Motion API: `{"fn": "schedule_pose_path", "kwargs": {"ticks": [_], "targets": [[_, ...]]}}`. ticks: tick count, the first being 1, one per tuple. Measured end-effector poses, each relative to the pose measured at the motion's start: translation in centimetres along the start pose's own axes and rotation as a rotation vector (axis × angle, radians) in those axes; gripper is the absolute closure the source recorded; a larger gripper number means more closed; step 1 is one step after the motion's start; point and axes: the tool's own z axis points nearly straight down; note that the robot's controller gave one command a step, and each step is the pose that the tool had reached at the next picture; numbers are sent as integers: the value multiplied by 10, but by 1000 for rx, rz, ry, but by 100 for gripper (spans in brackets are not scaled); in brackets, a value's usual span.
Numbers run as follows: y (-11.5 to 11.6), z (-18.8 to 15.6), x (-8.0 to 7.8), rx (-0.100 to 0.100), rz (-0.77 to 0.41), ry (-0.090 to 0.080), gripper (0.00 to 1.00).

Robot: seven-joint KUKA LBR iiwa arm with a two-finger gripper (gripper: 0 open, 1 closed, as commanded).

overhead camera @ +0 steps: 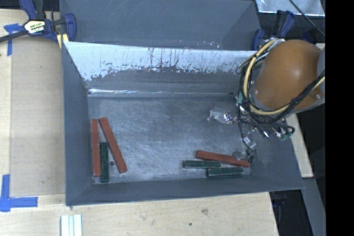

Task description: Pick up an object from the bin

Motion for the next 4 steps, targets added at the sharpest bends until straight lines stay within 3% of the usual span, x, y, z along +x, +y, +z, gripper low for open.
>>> {"fn": "schedule_pose_path", "kwargs": {"ticks": [1, 2, 3, 4], "targets": [[26, 74, 18, -1, 0, -4, 0], [24, 70, 18, 0, 2, -1, 100], [24, -65, -7, 3, 26, -10, 100], [24, -61, -5, -3, 28, -2, 0]]}}
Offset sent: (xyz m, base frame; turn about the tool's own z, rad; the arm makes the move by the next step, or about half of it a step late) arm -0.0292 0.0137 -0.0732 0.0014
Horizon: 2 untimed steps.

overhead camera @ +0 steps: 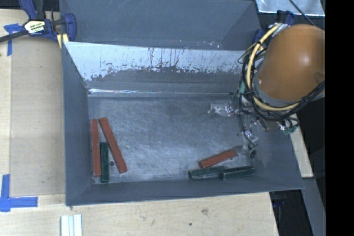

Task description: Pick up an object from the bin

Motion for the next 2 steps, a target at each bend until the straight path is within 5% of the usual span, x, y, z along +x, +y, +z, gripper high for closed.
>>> {"fn": "schedule_pose_path", "kwargs": {"ticks": [1, 2], "targets": [[5, 91, 20, -5, -161, 7, 0], [-12, 134, 32, 2, -187, -5, 0]]}}
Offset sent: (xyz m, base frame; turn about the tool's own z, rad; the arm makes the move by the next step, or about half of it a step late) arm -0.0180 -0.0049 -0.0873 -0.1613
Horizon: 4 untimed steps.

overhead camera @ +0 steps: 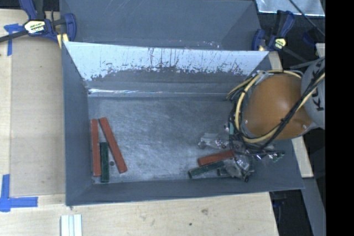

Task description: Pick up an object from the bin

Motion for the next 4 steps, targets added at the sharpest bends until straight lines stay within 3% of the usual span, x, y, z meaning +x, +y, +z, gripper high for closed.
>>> {"fn": "schedule_pose_path", "kwargs": {"ticks": [1, 2, 3, 4], "targets": [[-1, -4, -2, 3, -2, -2, 100], [44, -102, -38, 1, -37, -3, 100], [43, -97, -35, -3, -32, 5, 0], [23, 2, -17, -6, -161, 7, 0]]}}
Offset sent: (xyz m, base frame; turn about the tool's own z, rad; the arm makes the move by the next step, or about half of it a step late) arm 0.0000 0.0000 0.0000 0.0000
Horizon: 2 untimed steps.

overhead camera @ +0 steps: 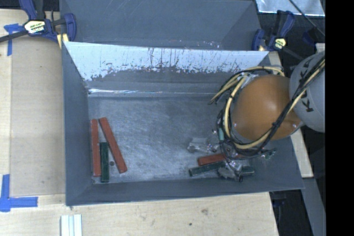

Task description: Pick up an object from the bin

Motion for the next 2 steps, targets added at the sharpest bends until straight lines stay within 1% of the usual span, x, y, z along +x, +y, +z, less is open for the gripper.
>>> {"fn": "schedule_pose_path", "kwargs": {"ticks": [1, 2], "targets": [[-2, -5, -3, 8, 1, -6, 100], [1, -138, -15, 11, -14, -8, 100]]}}
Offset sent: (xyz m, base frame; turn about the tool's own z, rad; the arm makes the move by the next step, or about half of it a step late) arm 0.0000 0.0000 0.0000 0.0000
